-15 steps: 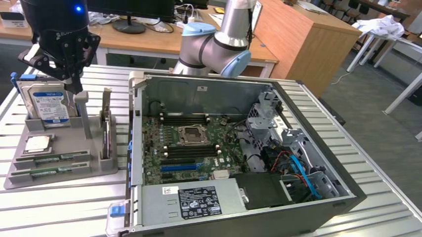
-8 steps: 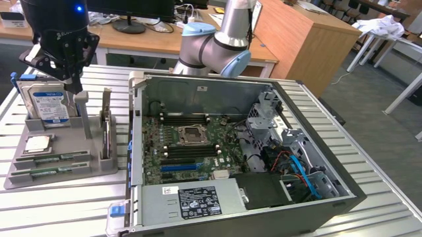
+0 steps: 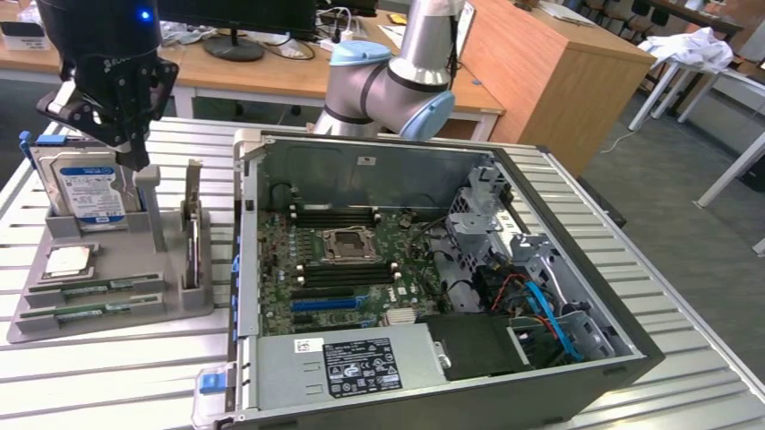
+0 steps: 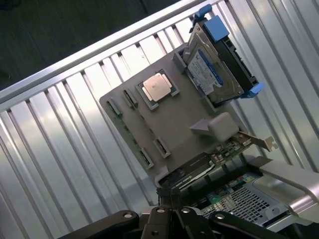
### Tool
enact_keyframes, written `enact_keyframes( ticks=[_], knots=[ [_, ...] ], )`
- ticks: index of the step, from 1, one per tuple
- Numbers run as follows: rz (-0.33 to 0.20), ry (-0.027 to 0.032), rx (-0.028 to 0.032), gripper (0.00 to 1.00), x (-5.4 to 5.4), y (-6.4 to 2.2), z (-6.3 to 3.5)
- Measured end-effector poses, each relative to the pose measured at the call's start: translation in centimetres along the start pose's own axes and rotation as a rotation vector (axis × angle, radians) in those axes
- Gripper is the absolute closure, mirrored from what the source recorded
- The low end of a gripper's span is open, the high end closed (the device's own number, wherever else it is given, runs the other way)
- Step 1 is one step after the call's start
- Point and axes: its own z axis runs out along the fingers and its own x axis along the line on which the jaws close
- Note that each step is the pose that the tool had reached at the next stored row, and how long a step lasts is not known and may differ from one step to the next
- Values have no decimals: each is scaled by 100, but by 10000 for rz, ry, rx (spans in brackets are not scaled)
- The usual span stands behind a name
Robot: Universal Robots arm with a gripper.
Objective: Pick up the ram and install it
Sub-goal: 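Pick up the ram and move it above insertion slot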
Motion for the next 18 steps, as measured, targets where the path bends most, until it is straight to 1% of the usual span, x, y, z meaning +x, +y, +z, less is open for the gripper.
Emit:
enact_keyframes(
  ticks=[18],
  knots=[
    [-812,29,-18,90,0,0,1]
  ],
)
